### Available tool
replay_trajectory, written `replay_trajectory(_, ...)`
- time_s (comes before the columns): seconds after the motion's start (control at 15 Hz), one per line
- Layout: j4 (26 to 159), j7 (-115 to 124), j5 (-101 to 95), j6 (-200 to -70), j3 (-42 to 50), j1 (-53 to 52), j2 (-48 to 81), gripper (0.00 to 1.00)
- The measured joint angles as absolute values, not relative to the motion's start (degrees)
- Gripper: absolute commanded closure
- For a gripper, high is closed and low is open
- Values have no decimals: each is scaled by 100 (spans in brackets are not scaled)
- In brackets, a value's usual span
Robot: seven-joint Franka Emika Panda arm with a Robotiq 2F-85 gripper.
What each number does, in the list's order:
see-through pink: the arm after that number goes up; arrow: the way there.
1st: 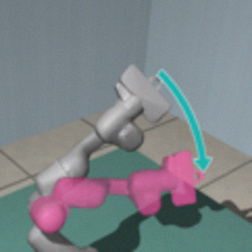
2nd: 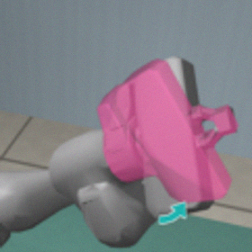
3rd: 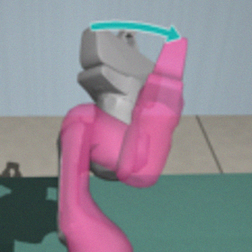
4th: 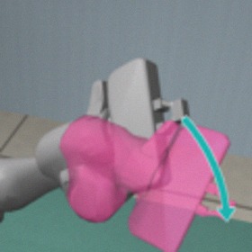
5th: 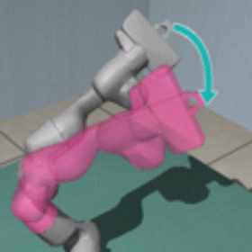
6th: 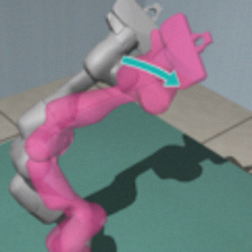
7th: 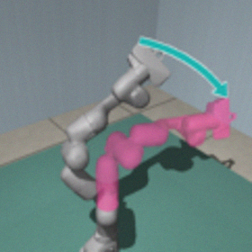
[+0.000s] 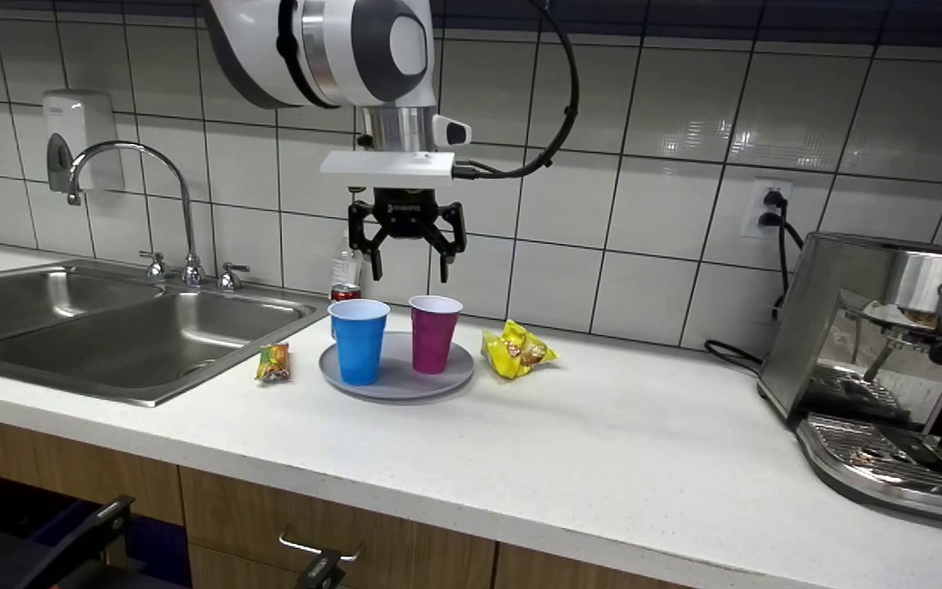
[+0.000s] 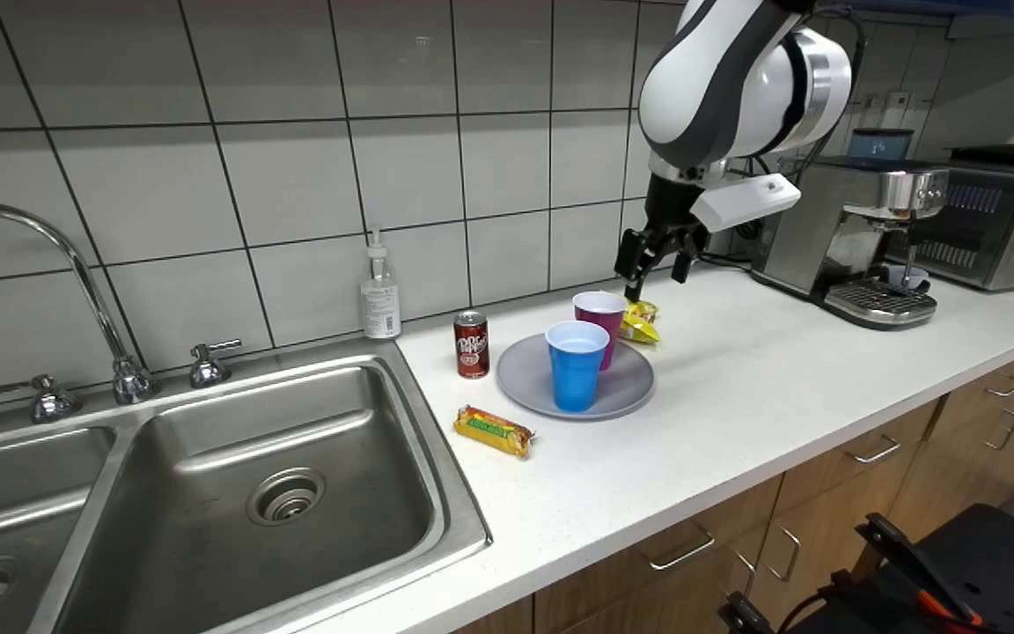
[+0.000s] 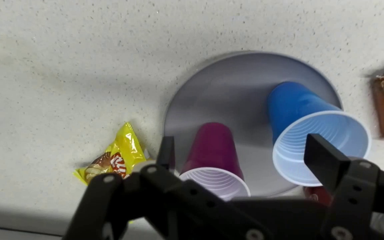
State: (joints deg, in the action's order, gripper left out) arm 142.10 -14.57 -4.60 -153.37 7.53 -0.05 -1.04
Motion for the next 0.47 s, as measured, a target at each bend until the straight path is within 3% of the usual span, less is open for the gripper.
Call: replay_trajectory(0.47,14216,-1764,-487,-14671,753,9,-297,0)
